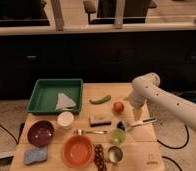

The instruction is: Place apple in paper cup

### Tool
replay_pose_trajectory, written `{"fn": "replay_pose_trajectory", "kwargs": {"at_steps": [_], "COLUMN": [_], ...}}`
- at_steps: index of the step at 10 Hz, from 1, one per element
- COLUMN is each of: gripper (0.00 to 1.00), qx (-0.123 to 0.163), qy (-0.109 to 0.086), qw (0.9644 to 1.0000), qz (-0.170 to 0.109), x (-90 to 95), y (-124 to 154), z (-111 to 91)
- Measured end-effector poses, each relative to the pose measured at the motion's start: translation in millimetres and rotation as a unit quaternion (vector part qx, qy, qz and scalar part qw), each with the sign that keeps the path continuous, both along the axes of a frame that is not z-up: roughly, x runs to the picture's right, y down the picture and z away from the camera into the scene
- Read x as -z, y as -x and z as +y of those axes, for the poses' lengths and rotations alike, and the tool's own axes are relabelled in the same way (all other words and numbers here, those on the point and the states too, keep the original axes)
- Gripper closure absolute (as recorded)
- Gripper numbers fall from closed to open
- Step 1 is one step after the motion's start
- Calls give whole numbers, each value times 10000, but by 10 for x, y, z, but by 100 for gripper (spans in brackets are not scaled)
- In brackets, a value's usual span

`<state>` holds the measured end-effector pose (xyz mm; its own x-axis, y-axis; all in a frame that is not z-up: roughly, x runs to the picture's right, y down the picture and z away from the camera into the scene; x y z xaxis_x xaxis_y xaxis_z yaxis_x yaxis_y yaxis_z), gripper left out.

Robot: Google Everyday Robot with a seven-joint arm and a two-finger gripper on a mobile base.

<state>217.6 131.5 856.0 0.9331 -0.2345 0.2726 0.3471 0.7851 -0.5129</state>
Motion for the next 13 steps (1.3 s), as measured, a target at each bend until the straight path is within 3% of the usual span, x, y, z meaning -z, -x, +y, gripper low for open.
{"fn": "replay_pose_trajectory", "kwargs": {"at_steps": [7, 13], "gripper": [20, 20], "qx": [221, 478], "qy": [67, 145], "qw": [9990, 9962], "qz": [-374, -716], "x": [-106, -205], "y": [90, 189], "z": [11, 26]}}
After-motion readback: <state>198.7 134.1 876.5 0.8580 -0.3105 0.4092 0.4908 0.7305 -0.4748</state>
